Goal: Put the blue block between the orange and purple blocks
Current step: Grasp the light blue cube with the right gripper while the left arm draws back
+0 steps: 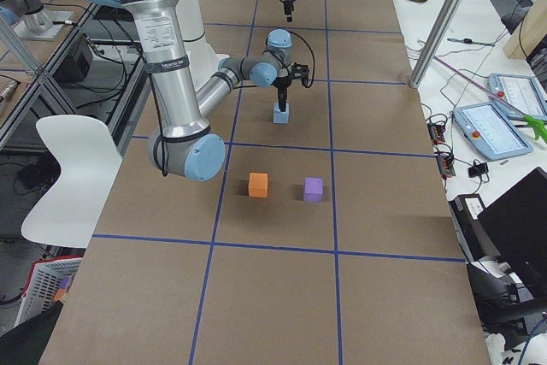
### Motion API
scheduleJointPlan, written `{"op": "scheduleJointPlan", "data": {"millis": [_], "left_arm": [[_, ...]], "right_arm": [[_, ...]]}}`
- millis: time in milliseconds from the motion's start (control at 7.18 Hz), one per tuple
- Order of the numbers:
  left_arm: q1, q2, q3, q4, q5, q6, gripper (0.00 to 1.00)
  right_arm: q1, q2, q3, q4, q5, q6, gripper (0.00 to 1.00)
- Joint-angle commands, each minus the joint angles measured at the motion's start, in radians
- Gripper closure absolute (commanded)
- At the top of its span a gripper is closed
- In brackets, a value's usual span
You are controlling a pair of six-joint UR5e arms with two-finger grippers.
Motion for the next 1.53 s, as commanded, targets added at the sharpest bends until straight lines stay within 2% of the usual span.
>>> {"op": "scheduleJointPlan", "data": {"millis": [0,278,418,557,696,835,975,1253,1392], "left_arm": [[0.001,0.0,0.002,0.0,0.001,0.0,0.0],[0.003,0.002,0.002,0.0,0.001,0.0,0.0],[0.003,0.005,0.002,0.0,0.001,-0.002,0.0],[0.003,0.005,0.004,0.0,0.003,-0.002,0.0],[0.004,0.006,0.005,0.0,0.003,0.0,0.0],[0.007,0.02,0.005,-0.005,0.003,-0.002,0.0],[0.008,0.02,0.005,-0.005,0.003,0.001,0.0],[0.008,0.02,0.008,-0.006,0.004,0.0,0.0],[0.009,0.02,0.008,-0.006,0.003,0.0,0.0]], "right_arm": [[-0.01,0.0,-0.039,0.004,-0.023,-0.039,0.01],[-0.029,-0.012,-0.06,0.009,-0.052,-0.06,0.04],[-0.039,-0.006,-0.076,0.01,-0.058,-0.061,0.08],[-0.04,-0.005,-0.076,0.013,-0.057,-0.061,0.48],[-0.037,-0.005,-0.074,0.015,-0.043,-0.076,0.99],[-0.008,-0.009,-0.062,0.015,-0.034,-0.095,1.0],[0.043,-0.032,-0.042,0.015,0.03,-0.096,1.0],[0.213,-0.182,0.051,0.015,0.177,-0.235,1.0],[0.31,-0.271,0.06,0.021,0.225,-0.342,1.0]]}}
